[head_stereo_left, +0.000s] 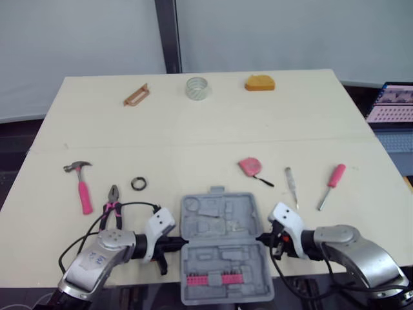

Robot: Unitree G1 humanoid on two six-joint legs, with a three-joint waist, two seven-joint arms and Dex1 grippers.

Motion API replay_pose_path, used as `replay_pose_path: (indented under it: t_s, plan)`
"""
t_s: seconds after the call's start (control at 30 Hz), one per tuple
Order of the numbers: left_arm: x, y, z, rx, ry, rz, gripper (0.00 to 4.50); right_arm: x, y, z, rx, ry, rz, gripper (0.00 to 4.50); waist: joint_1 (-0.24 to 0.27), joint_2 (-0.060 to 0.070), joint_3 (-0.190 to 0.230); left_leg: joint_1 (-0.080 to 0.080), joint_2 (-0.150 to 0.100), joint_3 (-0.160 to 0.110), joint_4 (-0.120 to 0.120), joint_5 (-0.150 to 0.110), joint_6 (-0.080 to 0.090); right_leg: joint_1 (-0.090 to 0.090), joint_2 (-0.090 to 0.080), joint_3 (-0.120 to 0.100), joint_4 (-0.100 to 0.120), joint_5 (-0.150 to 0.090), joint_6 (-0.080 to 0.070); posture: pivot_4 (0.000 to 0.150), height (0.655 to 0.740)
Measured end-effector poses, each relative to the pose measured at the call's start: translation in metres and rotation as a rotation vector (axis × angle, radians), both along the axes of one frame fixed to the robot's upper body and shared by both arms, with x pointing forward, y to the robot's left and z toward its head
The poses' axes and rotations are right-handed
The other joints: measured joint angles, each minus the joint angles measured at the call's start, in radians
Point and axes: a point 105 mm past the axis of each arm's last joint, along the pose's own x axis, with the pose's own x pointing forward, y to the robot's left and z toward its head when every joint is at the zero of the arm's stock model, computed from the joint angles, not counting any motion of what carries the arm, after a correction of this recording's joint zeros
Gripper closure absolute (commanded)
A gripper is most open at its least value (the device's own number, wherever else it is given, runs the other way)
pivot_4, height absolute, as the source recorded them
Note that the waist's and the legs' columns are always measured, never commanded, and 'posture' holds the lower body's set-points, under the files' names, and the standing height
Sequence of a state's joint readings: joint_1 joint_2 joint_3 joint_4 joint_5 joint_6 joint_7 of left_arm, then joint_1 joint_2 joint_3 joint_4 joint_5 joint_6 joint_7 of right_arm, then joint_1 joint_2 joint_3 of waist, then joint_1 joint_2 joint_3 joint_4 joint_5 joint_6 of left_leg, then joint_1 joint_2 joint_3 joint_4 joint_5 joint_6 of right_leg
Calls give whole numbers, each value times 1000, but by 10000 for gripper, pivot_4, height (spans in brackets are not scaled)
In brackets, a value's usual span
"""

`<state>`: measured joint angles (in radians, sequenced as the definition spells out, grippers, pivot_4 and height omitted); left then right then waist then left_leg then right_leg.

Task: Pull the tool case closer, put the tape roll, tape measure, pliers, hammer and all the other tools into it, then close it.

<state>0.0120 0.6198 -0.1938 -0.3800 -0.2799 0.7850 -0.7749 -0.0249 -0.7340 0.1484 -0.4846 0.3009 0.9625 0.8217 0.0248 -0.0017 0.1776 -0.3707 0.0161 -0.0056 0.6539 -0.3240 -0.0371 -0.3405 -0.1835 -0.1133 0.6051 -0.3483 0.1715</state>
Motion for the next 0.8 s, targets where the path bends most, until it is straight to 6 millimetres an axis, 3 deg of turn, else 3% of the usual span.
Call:
replay_pose_path:
  t_s: [0.57,0.8]
  plan:
    - [1,2,0,-2,-2,5,45000,4,0,3,-2,-22,-1,44690,0,0,0,0,0,0,0,0,0,0,0,0,0,0,0,1500,7400]
    - [10,29,6,45,-32,71,45000,11,-19,3,-38,-46,-36,44690,0,0,0,0,0,0,0,0,0,0,0,0,0,0,0,1500,7400]
